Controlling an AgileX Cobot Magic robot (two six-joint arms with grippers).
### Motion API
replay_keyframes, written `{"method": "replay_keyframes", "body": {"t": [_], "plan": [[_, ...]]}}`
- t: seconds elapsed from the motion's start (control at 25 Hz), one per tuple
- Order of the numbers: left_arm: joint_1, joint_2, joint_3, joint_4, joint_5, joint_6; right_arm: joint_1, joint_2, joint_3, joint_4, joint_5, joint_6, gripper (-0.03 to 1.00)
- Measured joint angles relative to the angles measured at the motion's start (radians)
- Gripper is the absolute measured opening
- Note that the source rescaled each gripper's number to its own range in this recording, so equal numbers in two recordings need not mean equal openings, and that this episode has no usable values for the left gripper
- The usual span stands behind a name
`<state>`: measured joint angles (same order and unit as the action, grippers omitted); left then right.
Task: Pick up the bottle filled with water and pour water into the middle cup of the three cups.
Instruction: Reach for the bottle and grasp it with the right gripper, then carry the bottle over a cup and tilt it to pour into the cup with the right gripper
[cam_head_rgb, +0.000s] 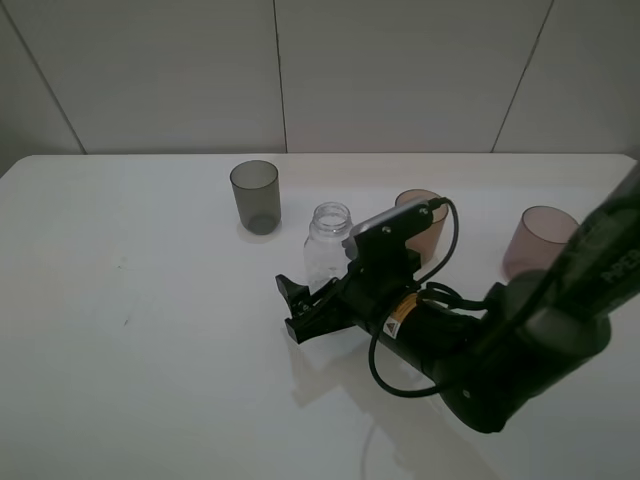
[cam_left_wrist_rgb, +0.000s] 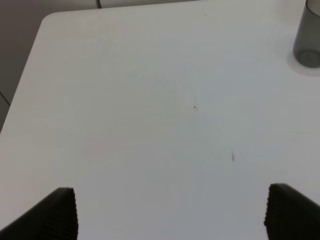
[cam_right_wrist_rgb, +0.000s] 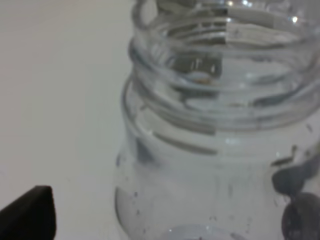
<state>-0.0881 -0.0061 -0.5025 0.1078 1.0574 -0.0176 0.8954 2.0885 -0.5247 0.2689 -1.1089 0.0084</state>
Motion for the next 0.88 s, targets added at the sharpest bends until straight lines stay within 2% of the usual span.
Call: {"method": "replay_keyframes", "body": {"t": [0.08, 0.12, 0.16, 0.28, 0.36, 0.88], "plan": [[0.000, 0.000, 0.000, 0.000, 0.000, 0.000, 0.000, 0.007, -0.006, 0.007, 0.010, 0.000, 0.97], [0.000, 0.000, 0.000, 0.000, 0.000, 0.000, 0.000, 0.008, -0.007, 0.011, 0.013, 0.000, 0.90], [0.000, 0.000, 0.000, 0.000, 0.000, 0.000, 0.000, 0.009, -0.008, 0.021, 0.013, 0.000, 0.75], [0.000, 0.000, 0.000, 0.000, 0.000, 0.000, -0.002, 0.010, -0.012, 0.051, 0.016, 0.000, 0.00], [0.000, 0.000, 0.000, 0.000, 0.000, 0.000, -0.002, 0.010, -0.013, 0.050, 0.018, -0.002, 0.03], [0.000, 0.000, 0.000, 0.000, 0.000, 0.000, -0.002, 0.007, -0.013, 0.047, 0.020, -0.001, 0.03]]}}
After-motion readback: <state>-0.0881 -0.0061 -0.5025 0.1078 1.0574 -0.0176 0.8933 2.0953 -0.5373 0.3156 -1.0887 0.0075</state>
